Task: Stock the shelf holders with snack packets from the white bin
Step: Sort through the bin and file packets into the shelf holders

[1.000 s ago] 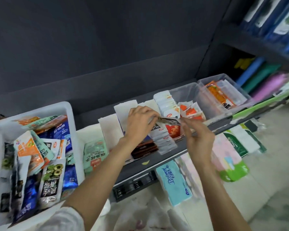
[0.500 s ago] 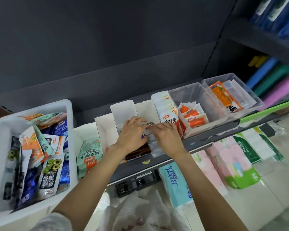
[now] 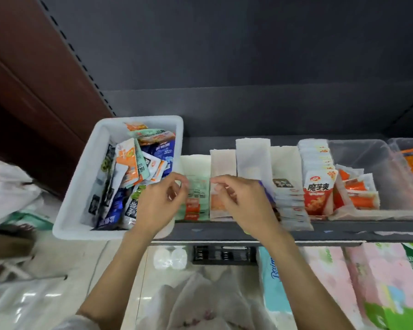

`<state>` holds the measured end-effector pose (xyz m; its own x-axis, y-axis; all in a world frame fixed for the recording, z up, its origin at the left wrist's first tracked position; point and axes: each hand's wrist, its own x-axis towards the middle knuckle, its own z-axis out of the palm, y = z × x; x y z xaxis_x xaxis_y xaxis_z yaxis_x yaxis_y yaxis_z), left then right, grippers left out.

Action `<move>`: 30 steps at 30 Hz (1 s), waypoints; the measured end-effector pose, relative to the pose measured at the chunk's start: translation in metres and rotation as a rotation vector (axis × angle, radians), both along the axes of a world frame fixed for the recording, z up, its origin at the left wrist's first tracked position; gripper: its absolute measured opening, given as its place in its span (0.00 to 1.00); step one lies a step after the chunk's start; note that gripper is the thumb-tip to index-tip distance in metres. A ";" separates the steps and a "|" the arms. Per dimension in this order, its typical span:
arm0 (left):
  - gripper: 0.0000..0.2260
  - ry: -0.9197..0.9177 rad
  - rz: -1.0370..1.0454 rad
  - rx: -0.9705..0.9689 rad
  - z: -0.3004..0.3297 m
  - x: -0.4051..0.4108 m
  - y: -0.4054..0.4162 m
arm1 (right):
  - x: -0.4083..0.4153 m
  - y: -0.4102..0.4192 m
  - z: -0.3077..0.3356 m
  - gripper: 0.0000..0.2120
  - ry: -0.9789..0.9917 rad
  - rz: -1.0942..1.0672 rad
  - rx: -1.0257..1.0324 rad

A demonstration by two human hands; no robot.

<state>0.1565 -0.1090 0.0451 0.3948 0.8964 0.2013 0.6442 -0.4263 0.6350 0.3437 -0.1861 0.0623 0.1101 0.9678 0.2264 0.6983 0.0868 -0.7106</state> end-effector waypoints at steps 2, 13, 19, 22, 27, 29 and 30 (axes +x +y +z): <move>0.08 0.091 0.119 -0.048 -0.011 -0.041 0.007 | -0.034 0.014 -0.002 0.10 -0.020 0.116 -0.060; 0.13 0.389 0.291 0.182 -0.046 -0.201 0.095 | -0.179 0.102 -0.044 0.14 -0.104 0.199 -0.285; 0.17 0.234 0.161 0.071 -0.054 -0.247 0.138 | -0.251 0.156 -0.062 0.17 -0.114 -0.022 -0.377; 0.17 0.105 0.095 -0.076 -0.055 -0.255 0.146 | -0.277 0.169 -0.065 0.23 -0.293 -0.077 -0.462; 0.20 -0.037 0.035 -0.143 -0.060 -0.260 0.153 | -0.304 0.185 -0.073 0.24 -0.483 -0.153 -0.364; 0.20 -0.054 0.027 -0.140 -0.063 -0.261 0.155 | -0.305 0.194 -0.079 0.23 -0.573 -0.172 -0.436; 0.20 -0.054 0.028 -0.144 -0.064 -0.261 0.155 | -0.305 0.198 -0.081 0.23 -0.611 -0.183 -0.484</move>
<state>-0.1048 0.0462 -0.0187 0.3615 0.9281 0.0897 0.6181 -0.3106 0.7221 0.0385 0.0119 -0.0185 0.2684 0.9527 -0.1425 0.9496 -0.2865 -0.1271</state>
